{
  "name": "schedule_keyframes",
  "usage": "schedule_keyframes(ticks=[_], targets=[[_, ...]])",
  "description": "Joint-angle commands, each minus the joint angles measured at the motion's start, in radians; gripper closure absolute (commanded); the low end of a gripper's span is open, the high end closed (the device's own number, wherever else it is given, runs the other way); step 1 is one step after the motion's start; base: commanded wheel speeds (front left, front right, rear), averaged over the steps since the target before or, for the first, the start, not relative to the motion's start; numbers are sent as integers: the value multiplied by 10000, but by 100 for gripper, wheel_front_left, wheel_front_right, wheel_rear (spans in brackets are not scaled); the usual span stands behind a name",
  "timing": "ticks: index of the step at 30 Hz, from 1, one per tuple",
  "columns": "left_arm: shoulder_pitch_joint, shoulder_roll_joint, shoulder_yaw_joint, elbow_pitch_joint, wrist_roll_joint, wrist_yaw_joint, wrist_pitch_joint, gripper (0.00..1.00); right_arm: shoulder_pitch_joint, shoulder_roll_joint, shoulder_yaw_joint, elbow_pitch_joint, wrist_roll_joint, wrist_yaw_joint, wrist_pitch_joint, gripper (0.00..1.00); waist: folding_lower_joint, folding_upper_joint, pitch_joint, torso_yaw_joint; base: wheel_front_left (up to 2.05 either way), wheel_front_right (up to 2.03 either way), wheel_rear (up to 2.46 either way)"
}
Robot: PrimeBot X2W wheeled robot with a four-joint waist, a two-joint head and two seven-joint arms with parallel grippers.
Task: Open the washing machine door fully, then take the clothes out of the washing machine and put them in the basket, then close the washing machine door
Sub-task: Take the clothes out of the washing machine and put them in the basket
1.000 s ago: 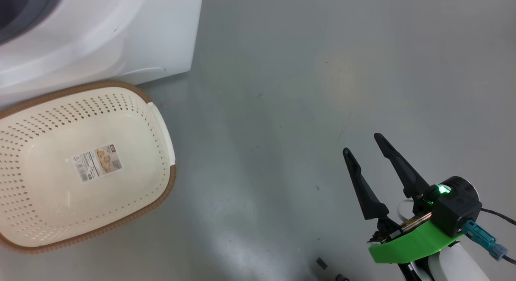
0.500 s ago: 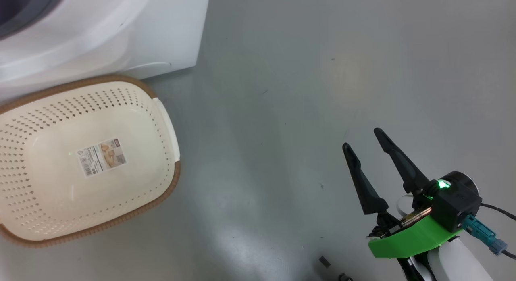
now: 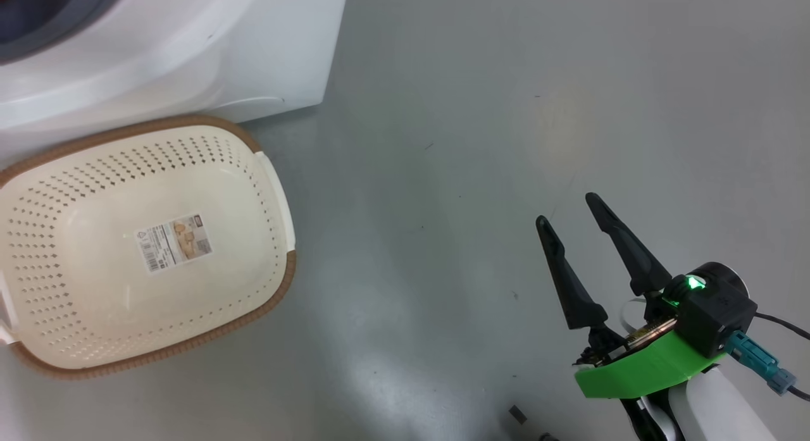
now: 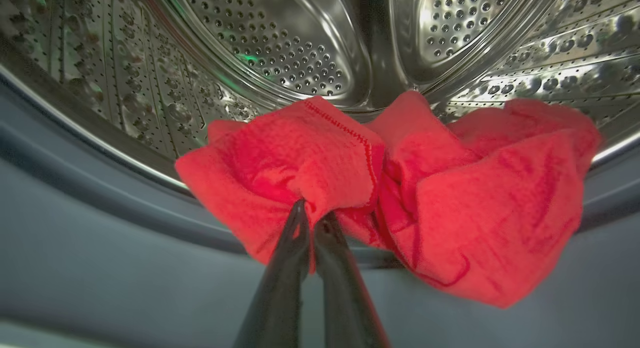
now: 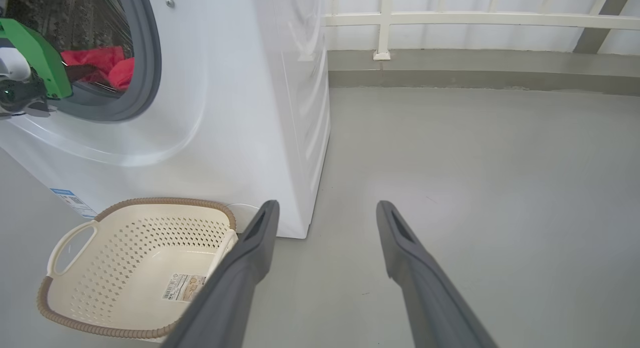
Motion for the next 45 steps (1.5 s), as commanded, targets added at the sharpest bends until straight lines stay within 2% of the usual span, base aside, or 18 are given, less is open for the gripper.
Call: schedule_keyframes(ticks=[1,4,9,19,45], targets=[[435,402,216,-521,-192,-114,-134,100,-8,-34,177,-210,54,48,-65,0,0,0,-21,49,0,0,0],[671,369,284,-931,-284,-207,-154,100,-19,-15,164,-217,55,48,-65,0,0,0,-30,92,0,0,0],[1425,345,492,-2377,-427,-387,-164,100,-71,33,153,-210,66,48,-65,0,0,0,-59,200,0,0,0],[2871,249,701,-4500,-529,-371,-167,100,-103,118,113,-178,40,48,-65,0,0,0,-369,352,0,0,0],[6450,-187,471,-8418,-877,124,218,100,186,302,-161,-204,-141,48,-65,0,0,0,-1622,663,0,0,0]])
